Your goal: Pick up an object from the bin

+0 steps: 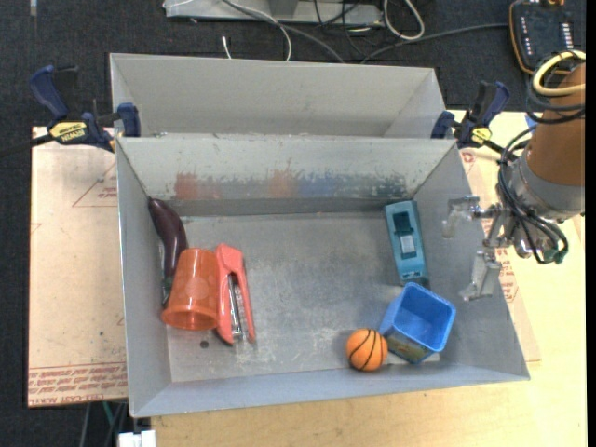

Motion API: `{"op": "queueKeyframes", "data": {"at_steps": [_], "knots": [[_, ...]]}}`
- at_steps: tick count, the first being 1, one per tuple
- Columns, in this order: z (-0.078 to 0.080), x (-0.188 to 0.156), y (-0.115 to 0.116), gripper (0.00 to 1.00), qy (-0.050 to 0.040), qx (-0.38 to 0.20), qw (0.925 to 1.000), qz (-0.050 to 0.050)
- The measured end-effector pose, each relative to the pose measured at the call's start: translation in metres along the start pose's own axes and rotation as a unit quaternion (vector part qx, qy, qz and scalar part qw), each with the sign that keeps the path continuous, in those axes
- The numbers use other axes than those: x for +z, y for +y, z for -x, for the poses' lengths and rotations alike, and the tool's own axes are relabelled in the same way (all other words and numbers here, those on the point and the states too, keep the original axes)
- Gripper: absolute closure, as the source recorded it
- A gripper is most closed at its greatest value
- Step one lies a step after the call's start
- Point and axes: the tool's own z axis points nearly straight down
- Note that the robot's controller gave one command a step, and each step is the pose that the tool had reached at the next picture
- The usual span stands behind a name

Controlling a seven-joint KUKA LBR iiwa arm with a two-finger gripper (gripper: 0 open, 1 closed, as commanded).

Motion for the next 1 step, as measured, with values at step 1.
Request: {"op": "queueKeyframes", "data": {"at_steps": [1], "knots": [[0.0015, -0.0048, 0.0011, 0.00, -0.0041, -0.003, 1.0000, -0.001]]}}
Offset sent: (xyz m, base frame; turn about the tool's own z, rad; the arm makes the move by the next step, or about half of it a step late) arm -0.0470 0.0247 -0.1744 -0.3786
